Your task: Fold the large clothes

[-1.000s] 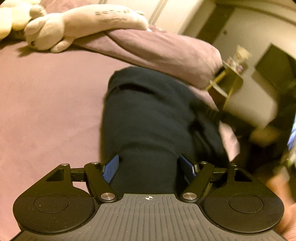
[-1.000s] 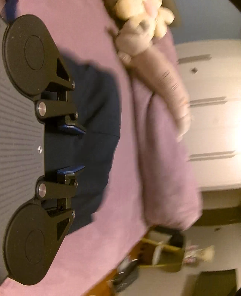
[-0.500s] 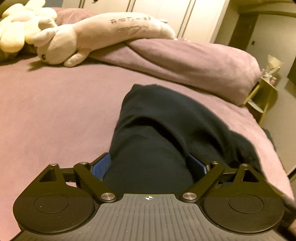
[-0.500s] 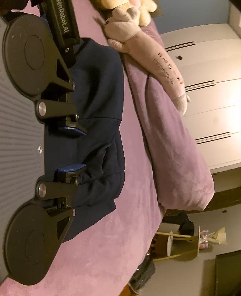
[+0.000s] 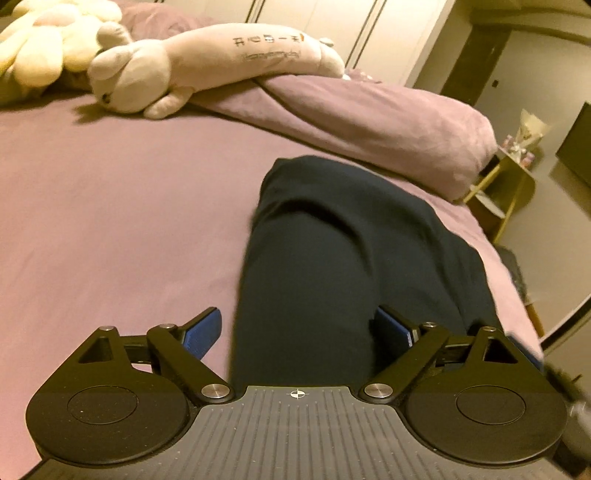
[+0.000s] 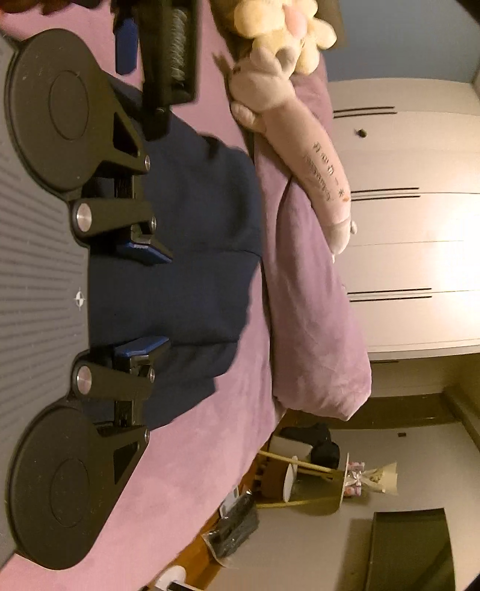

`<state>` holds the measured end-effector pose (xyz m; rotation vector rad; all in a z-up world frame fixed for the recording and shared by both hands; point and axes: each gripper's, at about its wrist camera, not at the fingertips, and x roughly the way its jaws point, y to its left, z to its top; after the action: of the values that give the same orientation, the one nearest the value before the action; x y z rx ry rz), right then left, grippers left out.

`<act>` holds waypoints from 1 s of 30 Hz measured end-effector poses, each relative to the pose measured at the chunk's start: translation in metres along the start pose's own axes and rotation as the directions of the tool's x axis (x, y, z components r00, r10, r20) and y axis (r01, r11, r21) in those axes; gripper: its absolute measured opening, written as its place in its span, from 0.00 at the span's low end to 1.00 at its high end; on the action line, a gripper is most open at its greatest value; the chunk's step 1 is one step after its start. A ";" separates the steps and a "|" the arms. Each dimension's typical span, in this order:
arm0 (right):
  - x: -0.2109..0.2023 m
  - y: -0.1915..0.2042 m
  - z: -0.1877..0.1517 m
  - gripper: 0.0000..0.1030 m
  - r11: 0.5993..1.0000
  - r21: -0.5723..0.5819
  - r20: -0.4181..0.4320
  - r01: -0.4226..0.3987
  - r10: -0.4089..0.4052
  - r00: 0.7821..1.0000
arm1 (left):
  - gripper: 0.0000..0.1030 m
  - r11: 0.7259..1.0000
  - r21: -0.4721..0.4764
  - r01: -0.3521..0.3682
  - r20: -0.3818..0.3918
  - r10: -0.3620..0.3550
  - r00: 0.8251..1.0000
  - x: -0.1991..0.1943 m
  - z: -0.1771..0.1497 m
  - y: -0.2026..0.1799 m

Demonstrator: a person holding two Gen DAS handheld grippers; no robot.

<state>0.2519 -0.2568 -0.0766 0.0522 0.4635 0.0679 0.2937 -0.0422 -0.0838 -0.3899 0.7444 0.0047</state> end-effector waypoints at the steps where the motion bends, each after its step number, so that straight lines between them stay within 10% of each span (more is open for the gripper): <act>1: -0.010 -0.002 -0.005 0.44 1.000 0.010 -0.006 -0.006 0.006 1.000 | 0.91 1.000 -0.009 0.001 -0.010 -0.001 1.000 -0.006 -0.006 0.002; 25: -0.042 -0.015 -0.033 0.50 0.996 -0.021 -0.131 -0.088 0.084 0.988 | 0.93 0.996 0.020 0.092 -0.119 -0.089 0.989 -0.028 -0.047 0.008; 30: -0.061 -0.061 -0.002 0.90 0.959 0.182 -0.132 -0.220 0.245 0.961 | 0.85 0.970 -0.066 0.234 -0.187 -0.242 0.952 -0.043 -0.021 0.039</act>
<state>0.1998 -0.3217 -0.0556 0.2670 0.6147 0.2669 0.2427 -0.0076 -0.0834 -0.5249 0.8865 -0.2480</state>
